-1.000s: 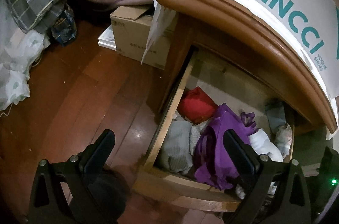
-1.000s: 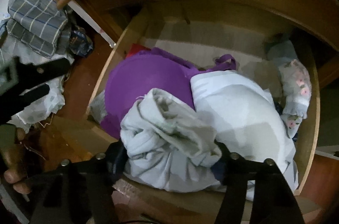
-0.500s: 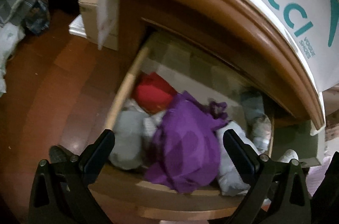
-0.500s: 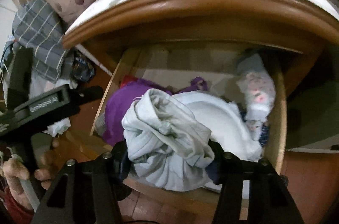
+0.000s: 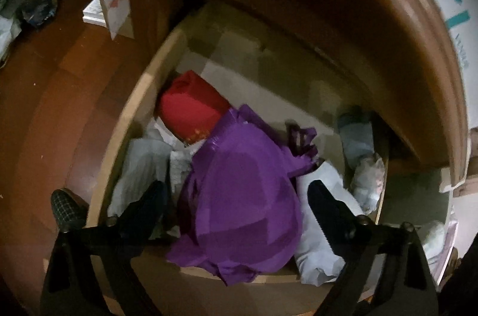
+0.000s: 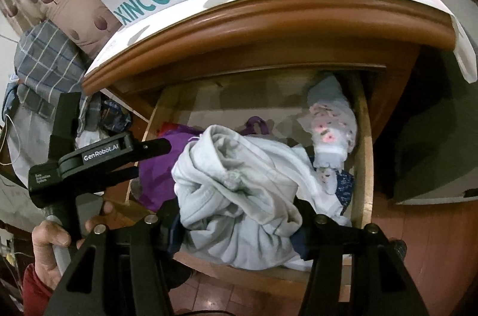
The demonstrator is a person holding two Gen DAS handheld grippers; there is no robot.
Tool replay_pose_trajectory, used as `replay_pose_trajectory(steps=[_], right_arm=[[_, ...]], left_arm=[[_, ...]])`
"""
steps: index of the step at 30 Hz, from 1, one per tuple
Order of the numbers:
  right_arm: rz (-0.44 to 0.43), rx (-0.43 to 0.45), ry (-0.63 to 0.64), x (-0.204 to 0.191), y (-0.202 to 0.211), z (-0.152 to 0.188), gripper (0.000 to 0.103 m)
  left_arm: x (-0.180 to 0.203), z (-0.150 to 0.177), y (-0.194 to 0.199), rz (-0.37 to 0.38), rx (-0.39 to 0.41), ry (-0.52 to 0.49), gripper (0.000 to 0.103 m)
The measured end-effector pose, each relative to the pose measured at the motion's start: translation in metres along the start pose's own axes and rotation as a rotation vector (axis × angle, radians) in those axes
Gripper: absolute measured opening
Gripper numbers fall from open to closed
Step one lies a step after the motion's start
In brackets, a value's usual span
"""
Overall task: Take underwear out of drawer
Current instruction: 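Close the left tool on the purple bra and lift it from the drawer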
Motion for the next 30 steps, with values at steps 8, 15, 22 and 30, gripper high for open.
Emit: replay_pose_trajectory(steps=[8,15,22,30], right_arm=[[0.005,0.023,-0.018,0.007,0.008,-0.005,0.057],[0.004,0.022,-0.024,0.008,0.007,-0.003,0.057],[0.017,0.019,-0.022,0.005,0.002,-0.003,0.057],[0.034,0.025,-0.018,0.004,0.0,-0.003,0.057]], left_arm=[[0.024,0.002,-0.024,-0.047,-0.048,-0.068,0.074],[0.023,0.005,-0.021,-0.047,-0.01,-0.063,0.059],[0.027,0.007,-0.007,0.033,0.024,-0.068,0.022],[0.032,0.011,0.022,0.089,0.069,-0.098,0.016]])
Point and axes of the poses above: each gripper's, at about its wrist camera, not at the fingertips, and y roughly against the way its jaws point, x to its right, z to its underside, the point moved 4 cm from there along -y, roughly the way its jaws point, and after that the axes turned 13 degrees about -y, right-handed, at the moved point
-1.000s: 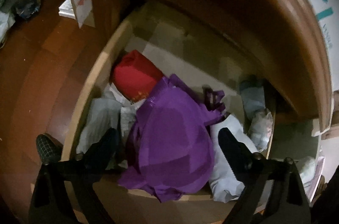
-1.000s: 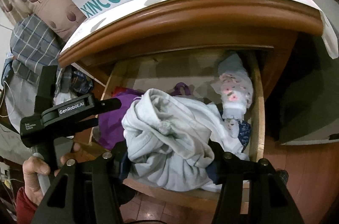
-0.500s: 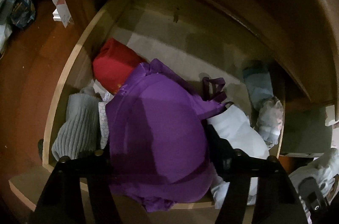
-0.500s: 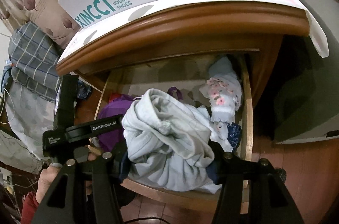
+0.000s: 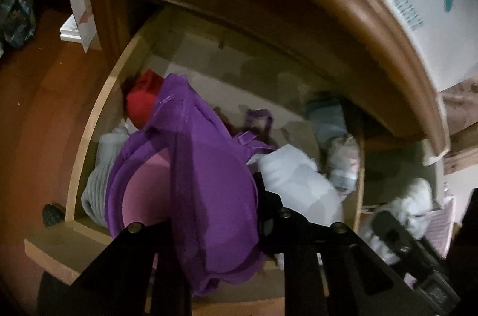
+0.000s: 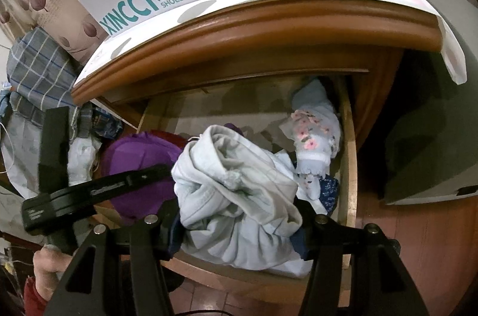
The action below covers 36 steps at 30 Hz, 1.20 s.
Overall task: Take underwear out of drawer
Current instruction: 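Close the left tool on the purple bra and lift it from the drawer, then carry the purple bra in the left tool into the white shoe box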
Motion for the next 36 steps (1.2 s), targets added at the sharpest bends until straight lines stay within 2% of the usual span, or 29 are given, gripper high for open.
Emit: replay_pose_trajectory(steps=[5,14,20,26,32,36], right_arm=[[0.004,0.002,0.007,-0.002,-0.001,0.0,0.057],[0.038,-0.009,0.005,0.001,-0.007,0.001,0.057],[0.077,-0.027,0.028,0.001,-0.014,0.006,0.057],[0.089,-0.034,0.036,0.0,-0.016,0.007,0.057],[0.089,-0.044,0.041,0.0,-0.018,0.009,0.057],[0.089,-0.045,0.037,0.001,-0.019,0.009,0.057]], left_arm=[[0.01,-0.003,0.026,-0.041,0.062,-0.051,0.015],[0.022,-0.004,0.071,-0.035,0.113,-0.108,0.015],[0.034,-0.015,0.125,-0.072,0.178,-0.179,0.015],[0.056,-0.032,0.195,-0.081,0.284,-0.255,0.015],[0.083,-0.066,0.267,-0.087,0.406,-0.344,0.016],[0.1,-0.109,0.3,-0.09,0.482,-0.393,0.016]])
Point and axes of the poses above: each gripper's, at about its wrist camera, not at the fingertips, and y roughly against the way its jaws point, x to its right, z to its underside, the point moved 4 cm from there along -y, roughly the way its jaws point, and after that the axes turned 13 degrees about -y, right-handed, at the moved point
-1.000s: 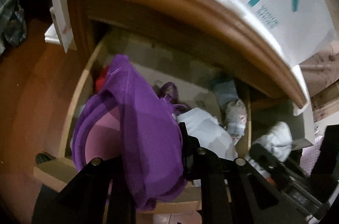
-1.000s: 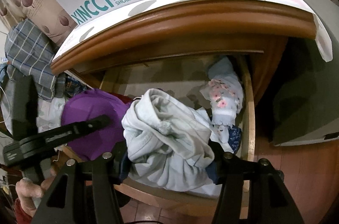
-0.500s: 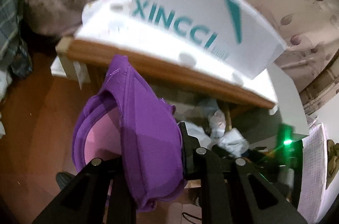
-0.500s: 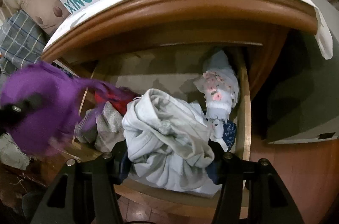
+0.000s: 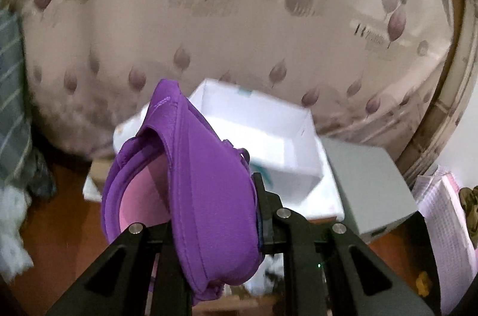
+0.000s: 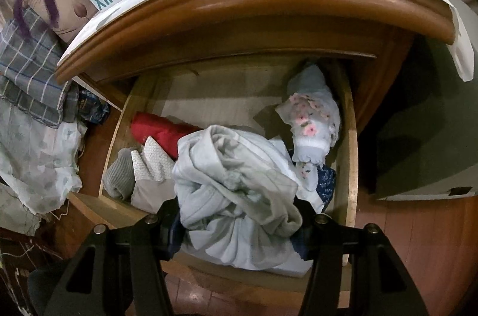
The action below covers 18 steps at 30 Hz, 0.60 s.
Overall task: Take underwear out of drawer
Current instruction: 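Carry the purple bra in the left tool into the white shoe box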
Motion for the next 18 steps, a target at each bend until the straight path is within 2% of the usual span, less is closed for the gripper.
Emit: replay_pose_trajectory(steps=[5,9,14,18], right_arm=[[0.004,-0.005,-0.008,0.001,-0.001,-0.002,0.057],[-0.002,-0.005,-0.017,0.003,-0.001,-0.004,0.057],[-0.006,-0.016,-0.026,0.004,-0.004,-0.005,0.057],[-0.01,-0.025,-0.029,0.003,-0.006,-0.005,0.057]], left_arm=[[-0.018,-0.062,-0.03,-0.036,0.054,-0.024,0.016],[-0.028,-0.086,-0.075,-0.023,0.042,-0.04,0.016],[-0.033,-0.097,-0.14,0.01,0.007,-0.052,0.016],[-0.037,-0.085,-0.186,0.001,-0.039,-0.069,0.017]])
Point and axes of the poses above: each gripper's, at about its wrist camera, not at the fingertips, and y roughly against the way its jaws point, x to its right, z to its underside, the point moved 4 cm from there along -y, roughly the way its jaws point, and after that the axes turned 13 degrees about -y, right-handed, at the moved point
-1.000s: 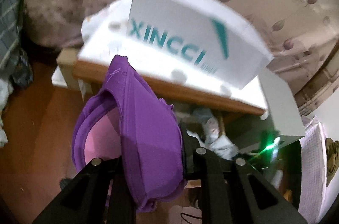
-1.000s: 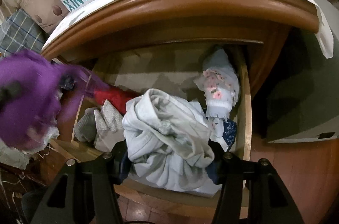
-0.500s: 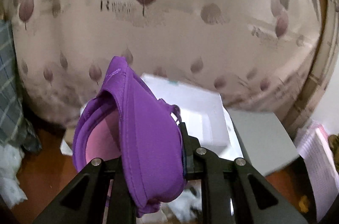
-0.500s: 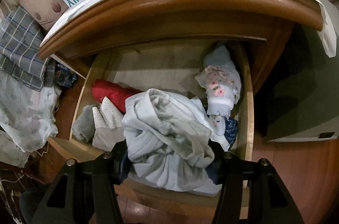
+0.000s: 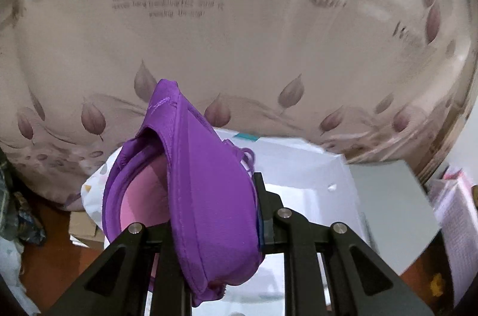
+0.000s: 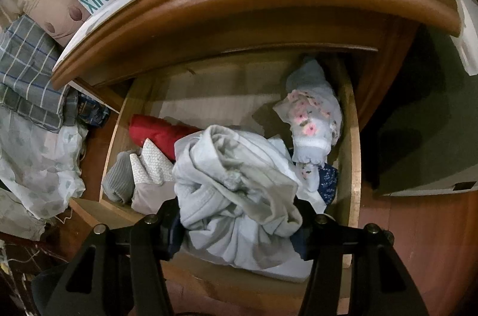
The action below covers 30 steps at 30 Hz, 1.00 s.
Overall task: Take underwear out of drawer
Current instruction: 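Carry the purple bra in the left tool into the white shoe box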
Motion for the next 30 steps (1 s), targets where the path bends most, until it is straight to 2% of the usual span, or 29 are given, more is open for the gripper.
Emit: replay_pose_trajectory(steps=[4,8,12,15,20,26,30], right_arm=[[-0.004,-0.005,0.018,-0.003,0.0,0.002,0.057],[-0.014,-0.016,0.026,-0.007,-0.001,0.004,0.057],[-0.019,-0.016,0.034,-0.009,-0.001,0.006,0.057],[-0.019,-0.017,0.034,-0.01,-0.001,0.006,0.058],[-0.015,-0.005,0.04,-0.01,0.001,0.008,0.058],[-0.008,0.002,0.031,-0.006,0.003,0.007,0.058],[-0.006,0.002,0.034,-0.006,0.004,0.007,0.058]], left_arm=[[-0.005,0.02,-0.035,-0.018,-0.071,0.004,0.017],[-0.012,0.036,-0.048,-0.032,-0.094,0.045,0.017],[-0.017,0.047,-0.049,-0.034,-0.128,0.124,0.017],[-0.011,0.055,-0.047,-0.072,-0.173,0.125,0.017],[-0.008,0.066,-0.039,-0.099,-0.192,0.176,0.017],[-0.012,0.084,-0.037,-0.163,-0.253,0.297,0.018],[-0.01,0.082,-0.037,-0.208,-0.249,0.265,0.022]])
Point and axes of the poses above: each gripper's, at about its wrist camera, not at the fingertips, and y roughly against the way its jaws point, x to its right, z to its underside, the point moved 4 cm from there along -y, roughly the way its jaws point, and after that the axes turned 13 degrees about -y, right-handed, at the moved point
